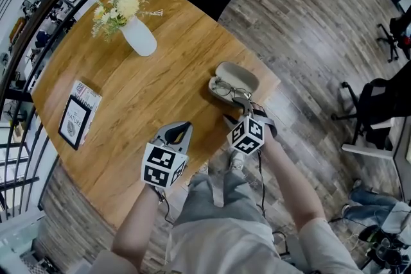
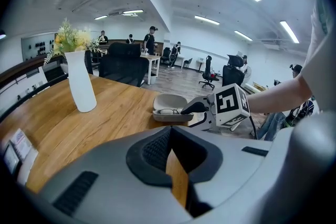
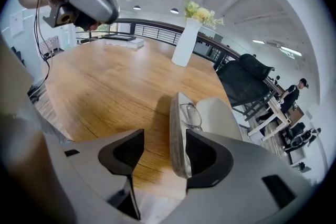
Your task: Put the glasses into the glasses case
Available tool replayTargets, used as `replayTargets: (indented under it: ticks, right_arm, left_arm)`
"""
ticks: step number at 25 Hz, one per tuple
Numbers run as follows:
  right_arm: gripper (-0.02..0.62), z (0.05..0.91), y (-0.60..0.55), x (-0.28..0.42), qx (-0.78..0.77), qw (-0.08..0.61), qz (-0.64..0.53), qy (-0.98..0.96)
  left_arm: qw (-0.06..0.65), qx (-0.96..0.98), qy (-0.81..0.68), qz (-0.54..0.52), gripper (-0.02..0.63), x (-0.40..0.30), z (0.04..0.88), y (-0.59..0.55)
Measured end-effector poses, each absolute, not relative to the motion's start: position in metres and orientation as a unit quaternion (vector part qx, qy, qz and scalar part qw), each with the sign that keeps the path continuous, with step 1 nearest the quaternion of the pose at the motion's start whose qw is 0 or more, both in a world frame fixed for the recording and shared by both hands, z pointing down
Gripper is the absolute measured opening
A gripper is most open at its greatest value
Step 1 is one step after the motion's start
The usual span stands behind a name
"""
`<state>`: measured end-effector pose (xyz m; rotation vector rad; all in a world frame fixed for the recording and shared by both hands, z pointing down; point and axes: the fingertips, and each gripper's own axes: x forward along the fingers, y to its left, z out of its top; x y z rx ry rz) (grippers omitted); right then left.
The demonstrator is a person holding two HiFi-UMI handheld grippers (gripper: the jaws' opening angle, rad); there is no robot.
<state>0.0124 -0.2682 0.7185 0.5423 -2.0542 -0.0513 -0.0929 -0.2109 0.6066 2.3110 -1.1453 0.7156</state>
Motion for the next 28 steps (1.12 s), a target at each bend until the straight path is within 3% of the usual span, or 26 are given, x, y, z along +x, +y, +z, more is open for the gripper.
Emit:
replayTargets:
  ticks: [8, 12, 19, 28]
  right_arm:
    - [0.267, 0.652, -0.276, 0.022, 0.260, 0.455, -0.069, -0.849]
    - [0.215, 0.594, -0.282, 0.029, 0.310, 0.404, -0.068, -0.858]
    - [0.184, 0.491, -0.282, 0.044, 0.372, 0.302, -0.039, -0.877]
    - [0.157, 0.366, -0.266, 0.067, 0.430, 0.169, -0.044, -0.886]
  left_arm:
    - [0.211, 0.846, -0.420, 0.252, 0.015, -0.086, 0.577, -0.210]
    - [0.194, 0.849, -0.428, 0.242, 0.015, -0.086, 0.552, -0.215]
    - [0.149, 0.852, -0.450, 0.222, 0.015, -0.094, 0.494, -0.225]
    - [0.000, 0.865, -0.451, 0.220, 0.015, -0.084, 0.386, -0.221]
